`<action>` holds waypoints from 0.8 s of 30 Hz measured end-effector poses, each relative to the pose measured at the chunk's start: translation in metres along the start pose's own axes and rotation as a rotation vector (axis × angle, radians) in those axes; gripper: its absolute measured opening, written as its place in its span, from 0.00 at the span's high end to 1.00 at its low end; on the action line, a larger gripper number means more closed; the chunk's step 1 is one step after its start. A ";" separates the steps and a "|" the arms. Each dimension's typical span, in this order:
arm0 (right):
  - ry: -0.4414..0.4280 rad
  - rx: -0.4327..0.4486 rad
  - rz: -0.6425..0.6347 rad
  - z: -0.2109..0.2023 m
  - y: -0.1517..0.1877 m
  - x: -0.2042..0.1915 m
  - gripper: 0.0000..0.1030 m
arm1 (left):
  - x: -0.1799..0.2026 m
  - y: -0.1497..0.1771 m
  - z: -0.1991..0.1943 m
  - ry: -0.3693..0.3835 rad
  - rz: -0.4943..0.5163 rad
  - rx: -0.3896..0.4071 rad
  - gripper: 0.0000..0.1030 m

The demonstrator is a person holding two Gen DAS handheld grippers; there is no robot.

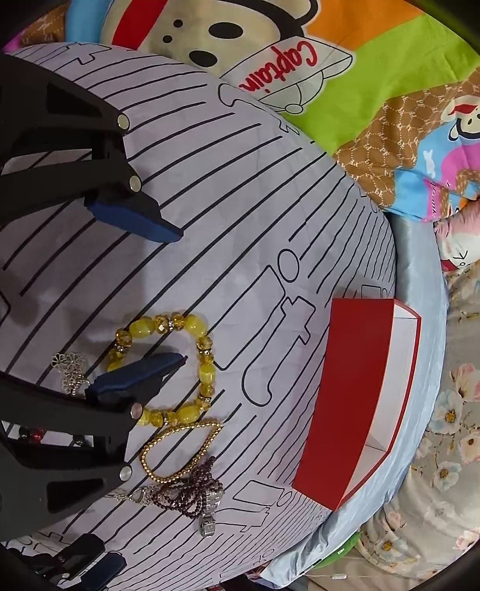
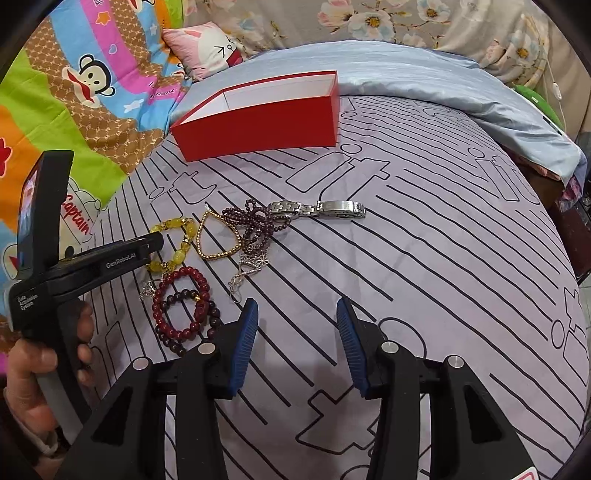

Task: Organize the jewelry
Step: 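Grasp the yellow glass-bead bracelet with the left tool while the right tool grasps the purple beaded bracelet, then carry both bracelets into the red box and open both tools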

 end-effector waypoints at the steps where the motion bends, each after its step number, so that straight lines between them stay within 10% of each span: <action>1: -0.003 -0.002 0.001 0.002 -0.001 -0.001 0.57 | 0.001 -0.001 0.000 0.002 0.007 0.008 0.51; 6: -0.026 -0.001 0.000 0.011 -0.010 -0.007 0.57 | 0.002 -0.005 0.000 0.047 0.003 0.004 0.92; 24: -0.063 -0.002 0.009 0.059 -0.048 -0.017 0.86 | -0.005 0.001 -0.003 0.073 -0.036 0.000 0.92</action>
Point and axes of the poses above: each gripper's, at about its wrist camera, not at the fingertips, and z roughly the way its jaws point, x to its right, y to its underside, the point moved 2 cm from there along z, roughly the way its jaws point, and after that the axes turned 10 degrees about x, right-handed, at the moved point
